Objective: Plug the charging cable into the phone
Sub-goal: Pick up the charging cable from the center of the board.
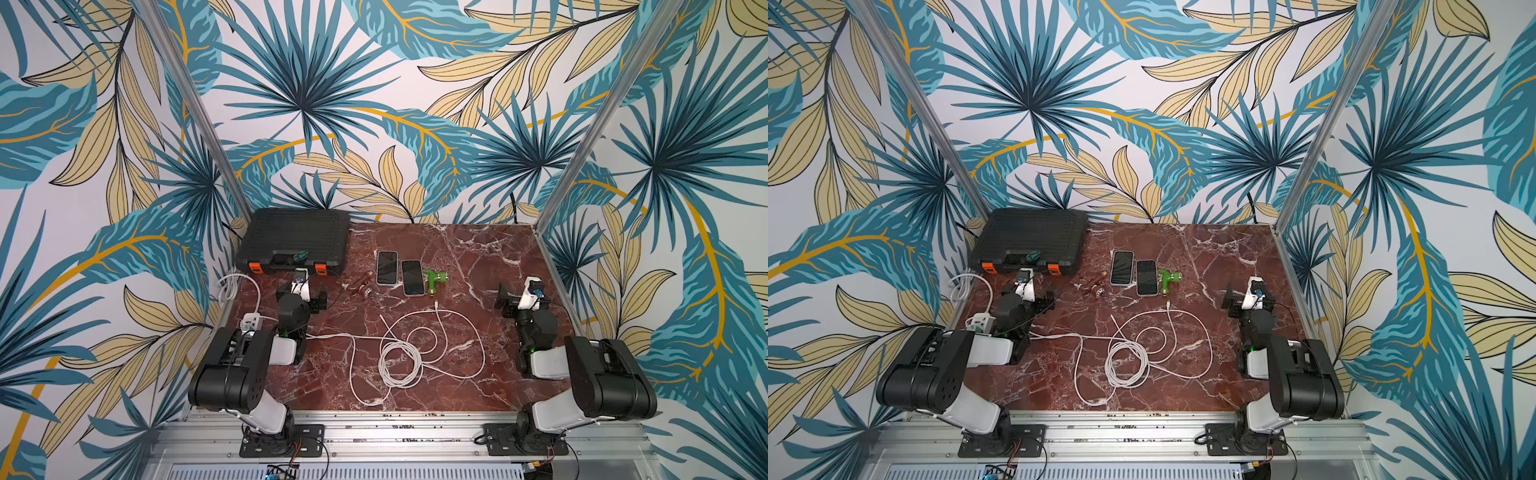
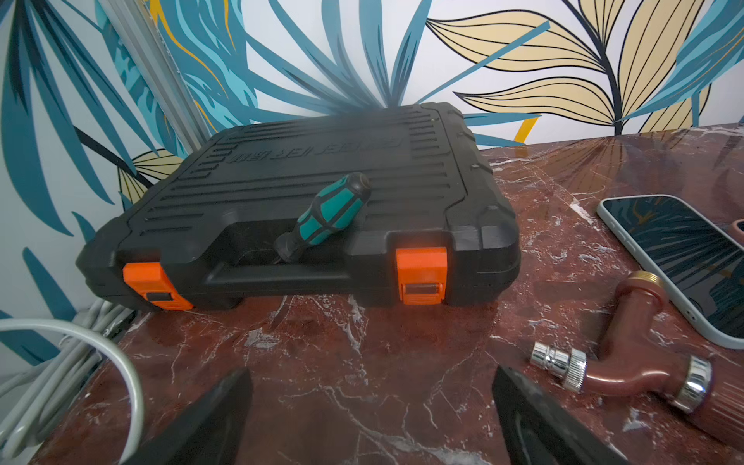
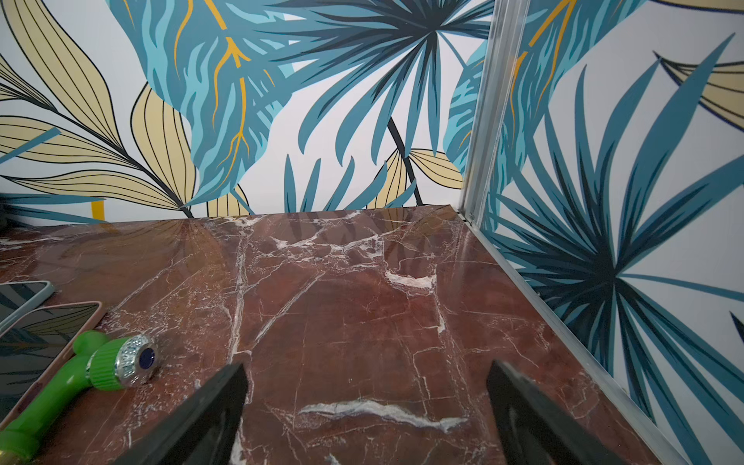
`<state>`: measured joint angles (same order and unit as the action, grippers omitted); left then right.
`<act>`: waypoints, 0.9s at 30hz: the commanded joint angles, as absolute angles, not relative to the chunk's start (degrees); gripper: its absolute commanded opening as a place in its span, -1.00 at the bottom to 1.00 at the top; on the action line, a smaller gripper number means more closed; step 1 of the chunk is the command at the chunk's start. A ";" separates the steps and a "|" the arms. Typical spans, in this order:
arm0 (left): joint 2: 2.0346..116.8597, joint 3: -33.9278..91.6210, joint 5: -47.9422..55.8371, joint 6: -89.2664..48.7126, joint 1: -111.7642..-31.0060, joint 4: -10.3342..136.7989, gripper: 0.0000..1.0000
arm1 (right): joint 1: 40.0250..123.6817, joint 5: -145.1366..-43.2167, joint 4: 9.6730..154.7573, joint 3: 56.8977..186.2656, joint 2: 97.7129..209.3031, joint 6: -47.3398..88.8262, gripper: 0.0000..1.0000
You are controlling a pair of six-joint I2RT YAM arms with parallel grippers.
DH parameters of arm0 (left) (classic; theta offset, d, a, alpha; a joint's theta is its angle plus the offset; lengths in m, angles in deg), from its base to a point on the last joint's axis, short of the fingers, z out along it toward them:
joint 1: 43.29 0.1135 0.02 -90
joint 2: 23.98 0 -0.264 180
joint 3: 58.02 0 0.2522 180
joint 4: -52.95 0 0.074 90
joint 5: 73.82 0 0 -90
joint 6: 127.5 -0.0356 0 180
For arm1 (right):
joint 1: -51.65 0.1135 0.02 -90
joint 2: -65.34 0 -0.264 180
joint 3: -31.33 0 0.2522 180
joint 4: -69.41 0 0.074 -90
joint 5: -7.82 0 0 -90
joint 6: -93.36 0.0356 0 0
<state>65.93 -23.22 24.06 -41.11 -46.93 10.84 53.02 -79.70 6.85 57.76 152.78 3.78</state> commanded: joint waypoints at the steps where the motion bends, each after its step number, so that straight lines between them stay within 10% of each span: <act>1: 65.62 -23.16 23.65 -41.58 -46.51 10.68 1.00 | 52.80 -80.17 6.34 57.67 152.66 3.36 0.99; 20: 62.42 -25.57 32.74 -39.81 -47.53 8.26 1.00 | 52.80 -80.19 6.36 57.71 152.64 3.36 0.98; 27: 38.04 -18.10 51.48 -18.78 -52.25 46.08 1.00 | 52.80 -66.55 39.01 70.29 135.69 17.17 0.99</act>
<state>44.75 -21.47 41.98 -33.81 -52.52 28.45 53.02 -74.39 23.94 63.83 141.26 8.11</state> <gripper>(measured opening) 0.999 0.992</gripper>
